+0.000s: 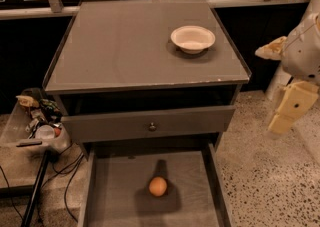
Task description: Pick orange from middle drawer and place on counter
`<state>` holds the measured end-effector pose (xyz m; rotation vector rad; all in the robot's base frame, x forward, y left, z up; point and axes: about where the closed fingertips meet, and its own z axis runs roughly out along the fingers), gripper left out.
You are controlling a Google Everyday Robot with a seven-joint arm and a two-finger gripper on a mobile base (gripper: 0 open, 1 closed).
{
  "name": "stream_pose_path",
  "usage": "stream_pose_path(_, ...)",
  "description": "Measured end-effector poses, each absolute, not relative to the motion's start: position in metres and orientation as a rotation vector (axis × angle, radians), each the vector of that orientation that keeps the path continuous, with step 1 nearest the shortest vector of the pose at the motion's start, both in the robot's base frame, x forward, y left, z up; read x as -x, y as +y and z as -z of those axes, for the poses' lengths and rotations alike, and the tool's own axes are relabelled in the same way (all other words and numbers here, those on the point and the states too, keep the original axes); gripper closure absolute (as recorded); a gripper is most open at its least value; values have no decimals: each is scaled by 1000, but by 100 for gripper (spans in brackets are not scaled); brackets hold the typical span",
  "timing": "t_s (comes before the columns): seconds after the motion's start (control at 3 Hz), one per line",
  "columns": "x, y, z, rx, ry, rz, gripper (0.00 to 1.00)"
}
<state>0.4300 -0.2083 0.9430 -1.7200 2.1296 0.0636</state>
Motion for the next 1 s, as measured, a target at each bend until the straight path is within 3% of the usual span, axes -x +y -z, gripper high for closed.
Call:
stream_pose_path(0.67, -398, -185, -885, 1661, 1966, -316, 0)
stream_pose_path(1.0, -381, -162, -843, 1687, 1933, -350, 0)
